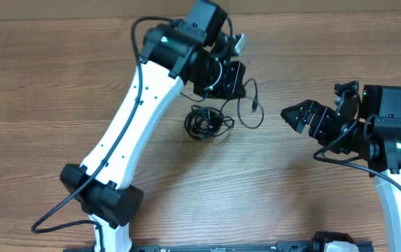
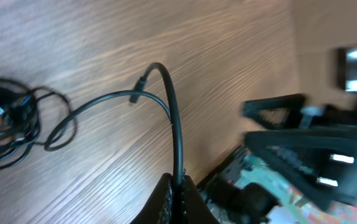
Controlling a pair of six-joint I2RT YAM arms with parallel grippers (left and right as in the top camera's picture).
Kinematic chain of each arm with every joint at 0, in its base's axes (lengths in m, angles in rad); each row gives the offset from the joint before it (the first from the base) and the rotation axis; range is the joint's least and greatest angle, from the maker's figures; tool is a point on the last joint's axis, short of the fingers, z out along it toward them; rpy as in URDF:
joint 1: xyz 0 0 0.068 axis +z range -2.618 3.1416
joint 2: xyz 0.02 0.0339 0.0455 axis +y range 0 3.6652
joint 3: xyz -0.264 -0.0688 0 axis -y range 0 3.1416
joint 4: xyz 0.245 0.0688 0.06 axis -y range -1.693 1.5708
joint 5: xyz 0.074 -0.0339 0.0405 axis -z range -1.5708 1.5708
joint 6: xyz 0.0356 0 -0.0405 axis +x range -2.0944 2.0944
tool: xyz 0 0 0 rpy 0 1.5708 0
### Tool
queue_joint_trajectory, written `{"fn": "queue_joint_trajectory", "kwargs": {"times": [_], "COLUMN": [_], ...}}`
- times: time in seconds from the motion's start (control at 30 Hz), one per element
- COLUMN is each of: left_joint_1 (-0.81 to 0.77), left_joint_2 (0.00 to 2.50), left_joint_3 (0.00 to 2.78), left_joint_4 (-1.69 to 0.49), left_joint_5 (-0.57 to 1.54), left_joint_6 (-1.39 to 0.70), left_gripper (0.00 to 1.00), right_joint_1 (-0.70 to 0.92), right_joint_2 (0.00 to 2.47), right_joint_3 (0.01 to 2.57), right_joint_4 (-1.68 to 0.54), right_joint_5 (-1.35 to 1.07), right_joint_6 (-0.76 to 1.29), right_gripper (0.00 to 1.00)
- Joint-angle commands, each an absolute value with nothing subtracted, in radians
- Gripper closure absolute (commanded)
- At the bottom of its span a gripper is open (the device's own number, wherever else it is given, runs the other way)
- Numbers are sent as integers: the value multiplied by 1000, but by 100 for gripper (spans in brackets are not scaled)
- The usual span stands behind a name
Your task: Untangle cables
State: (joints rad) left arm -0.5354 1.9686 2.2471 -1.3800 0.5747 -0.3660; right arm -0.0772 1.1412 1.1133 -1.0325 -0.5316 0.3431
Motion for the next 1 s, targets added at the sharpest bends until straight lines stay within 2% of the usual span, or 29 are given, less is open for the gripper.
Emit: {"fn": "queue_joint_trajectory", "kwargs": {"times": [0.0, 0.4, 0.5, 0.63, 0.77, 0.97], "left_joint_1": [-537, -530, -530, -532, -531, -533], "left_joint_2": [1965, 1965, 1965, 1965, 1965, 1958], "left_joint_3": [2370, 2628, 2656, 2663, 2663, 2663], "left_joint_4": [-1384, -1240, -1184, -1060, -950, -865], "left_joint_5": [653, 662, 663, 662, 667, 703], "left_joint_6": [-409, -592, -694, -817, -921, -951], "left_gripper": [96, 96, 96, 96, 96, 96], "right_joint_1": [-77, -77, -77, -68, -49, -49], "right_joint_2": [1170, 1262, 1262, 1262, 1262, 1262], "right_joint_3": [1124, 1124, 1124, 1123, 1122, 1121], "right_joint_4": [-1027, -1028, -1028, -1034, -1023, -997], "right_joint_5": [-524, -526, -622, -946, -952, -950], "right_joint_6": [340, 293, 173, -138, -155, -155], "right_gripper": [0, 0, 0, 0, 0, 0]}}
